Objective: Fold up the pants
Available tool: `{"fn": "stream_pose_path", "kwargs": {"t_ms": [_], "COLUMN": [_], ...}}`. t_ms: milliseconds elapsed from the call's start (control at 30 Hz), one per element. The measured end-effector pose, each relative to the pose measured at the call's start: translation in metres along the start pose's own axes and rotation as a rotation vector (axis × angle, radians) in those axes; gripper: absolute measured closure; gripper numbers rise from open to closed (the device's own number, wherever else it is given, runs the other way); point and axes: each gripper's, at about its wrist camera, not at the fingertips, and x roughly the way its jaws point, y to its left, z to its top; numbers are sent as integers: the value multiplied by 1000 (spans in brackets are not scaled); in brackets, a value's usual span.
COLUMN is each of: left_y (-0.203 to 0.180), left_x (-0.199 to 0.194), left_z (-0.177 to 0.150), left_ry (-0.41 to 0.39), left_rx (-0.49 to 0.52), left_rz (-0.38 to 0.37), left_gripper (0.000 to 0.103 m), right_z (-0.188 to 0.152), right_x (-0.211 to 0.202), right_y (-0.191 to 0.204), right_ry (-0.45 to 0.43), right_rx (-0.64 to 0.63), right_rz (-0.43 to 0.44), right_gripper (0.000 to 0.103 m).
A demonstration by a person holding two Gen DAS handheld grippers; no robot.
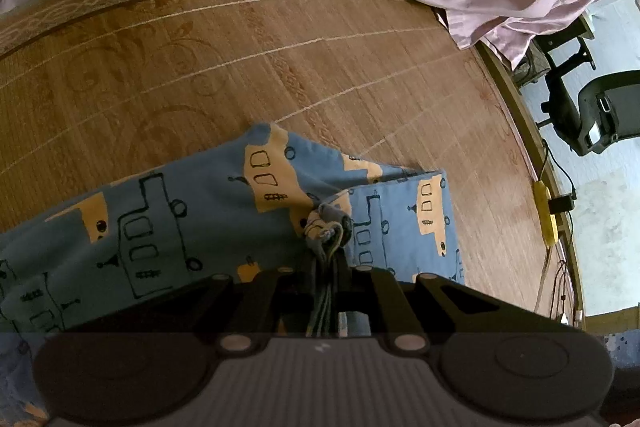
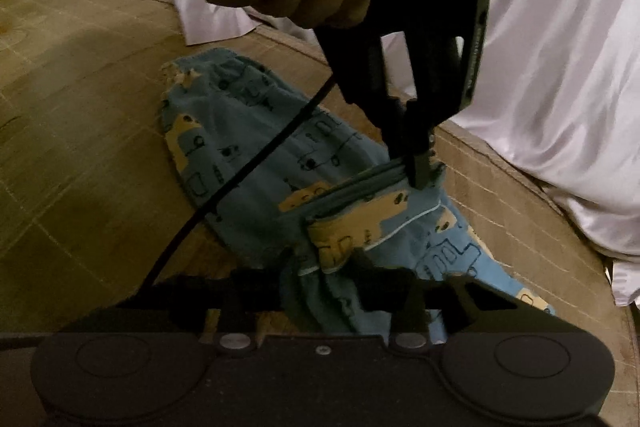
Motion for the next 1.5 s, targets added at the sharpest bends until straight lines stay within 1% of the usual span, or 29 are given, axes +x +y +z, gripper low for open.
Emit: {"fn": "stream_pose_path", "kwargs": {"t_ms": [33, 67, 200, 267, 433, 533, 567, 633, 667, 700, 733, 767, 800, 833, 867, 900, 933, 967, 1033, 1100, 1133, 1167, 1233, 1300, 1333, 1367, 1433, 1500], "left_y": [1, 1, 1, 1, 0, 4, 6, 11, 14, 15, 15, 16, 16, 15, 14, 12, 10, 6, -4, -17, -21, -25, -34, -38, -39, -39, -39, -36], "left_x": [-1, -1, -6, -10, -20, -26, -27, -26, -23, -20, -16, -12, -9, -7, -8, -12, -16, -21, -29, -31, -29, -23, -8, 7, 13, 14, 14, 14], "left_z": [0, 0, -1, -2, -7, -10, -12, -14, -15, -16, -18, -20, -22, -24, -26, -30, -33, -37, -45, -53, -56, -59, -65, -71, -75, -78, -79, -77], "left_ry": [0, -1, -12, -17, -26, -36, -36, -33, -25, -15, -4, 3, 8, 12, 9, -10, -30, -63, -129, -174, -191, -199, -163, -108, -93, -116, -121, -119], "left_rx": [-4, -6, -7, -10, -7, -21, -25, -39, -42, -34, -16, -1, 4, 10, 16, 21, 28, 37, 62, 99, 109, 108, 108, 137, 155, 164, 156, 118], "left_rz": [1, 1, 2, -6, 3, 16, 23, 40, 51, 68, 94, 138, 187, 235, 265, 285, 299, 318, 352, 367, 372, 393, 476, 578, 619, 643, 666, 671], "left_gripper": [95, 95, 95, 95, 95, 95, 95, 95, 95, 94, 90, 84, 82, 75, 65, 60, 47, 36, 34, 30, 23, 21, 21, 21, 17, 12, 8, 4], "right_z": [0, -1, -1, -1, 1, 4, 4, 1, -2, -5, -8, -11, -15, -19, -23, -28, -33, -38, -48, -57, -63, -69, -81, -90, -94, -97, -98, -96], "right_x": [-1, -2, -6, -12, -26, -24, -20, -10, -8, -9, -13, -17, -23, -29, -33, -36, -37, -36, -28, -19, -18, -18, -17, -15, -14, -13, -9, -7], "right_y": [-1, -3, -7, -8, -12, -9, -7, -3, -3, -6, -9, -13, -19, -27, -36, -47, -57, -69, -91, -114, -124, -133, -145, -148, -147, -144, -141, -139], "right_ry": [-6, -10, -28, -34, -66, -66, -53, -9, 3, 5, 3, 0, -6, -7, -1, 8, 19, 31, 58, 90, 92, 89, 96, 112, 121, 132, 139, 142], "right_rx": [6, 12, 23, 29, 52, 49, 47, 36, 46, 60, 74, 78, 76, 71, 66, 57, 49, 46, 80, 177, 244, 311, 400, 420, 407, 391, 376, 369], "right_rz": [2, 3, 8, 18, 41, 61, 79, 119, 127, 132, 124, 107, 91, 78, 62, 35, 5, -36, -111, -166, -183, -186, -177, -167, -169, -174, -179, -180], "right_gripper": [82, 88, 90, 90, 90, 90, 90, 86, 78, 60, 48, 28, 20, 20, 20, 17, 16, 14, 12, 9, 8, 7, 5, 5, 5, 5, 4, 4]}}
